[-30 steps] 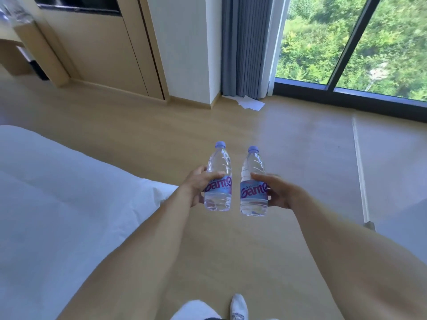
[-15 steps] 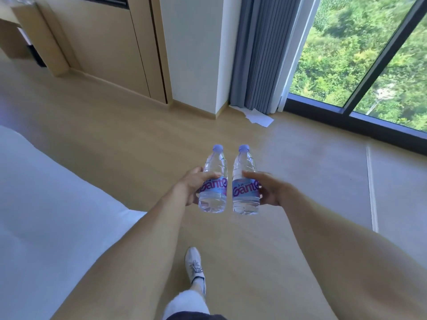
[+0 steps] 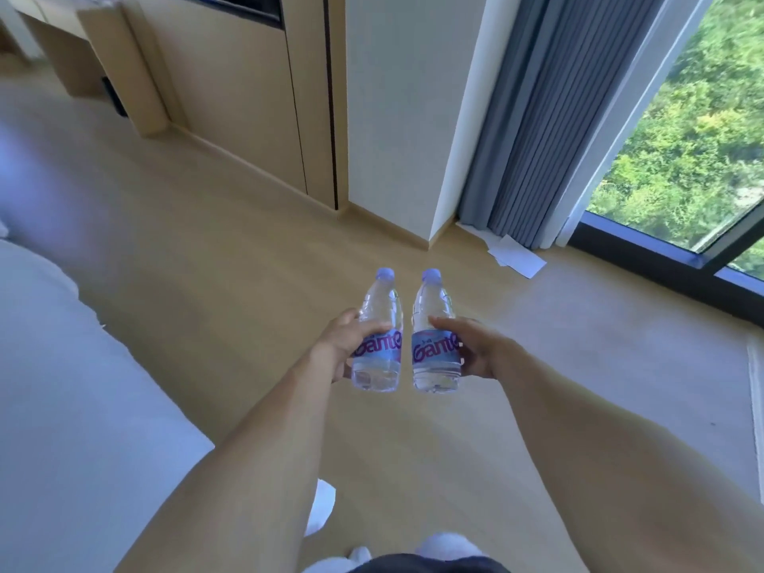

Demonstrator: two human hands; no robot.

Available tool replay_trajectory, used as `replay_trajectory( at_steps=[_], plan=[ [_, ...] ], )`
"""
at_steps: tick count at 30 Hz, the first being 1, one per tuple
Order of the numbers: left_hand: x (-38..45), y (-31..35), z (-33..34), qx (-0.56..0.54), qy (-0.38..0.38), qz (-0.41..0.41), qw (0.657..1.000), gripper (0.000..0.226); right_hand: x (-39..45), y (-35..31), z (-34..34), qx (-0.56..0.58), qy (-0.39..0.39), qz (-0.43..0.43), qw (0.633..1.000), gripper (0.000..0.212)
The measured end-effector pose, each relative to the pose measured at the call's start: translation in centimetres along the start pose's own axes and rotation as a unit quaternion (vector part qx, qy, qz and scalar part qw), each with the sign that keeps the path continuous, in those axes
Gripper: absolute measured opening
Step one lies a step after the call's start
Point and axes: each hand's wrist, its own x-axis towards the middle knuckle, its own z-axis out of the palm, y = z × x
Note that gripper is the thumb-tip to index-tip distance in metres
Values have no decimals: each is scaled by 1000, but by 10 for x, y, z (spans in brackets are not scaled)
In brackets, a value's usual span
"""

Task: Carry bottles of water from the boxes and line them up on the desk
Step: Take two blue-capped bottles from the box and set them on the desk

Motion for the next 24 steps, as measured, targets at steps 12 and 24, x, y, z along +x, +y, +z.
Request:
replay_trajectory(
  at_steps=[12, 24],
  plan=[
    [149, 126, -73, -46, 127, 24, 991, 53, 202, -172, 26, -64, -126, -38, 989, 32],
    [246, 237, -138, -114, 236, 38, 964, 47, 333, -334, 87, -152, -250, -63, 954, 23]
  ],
)
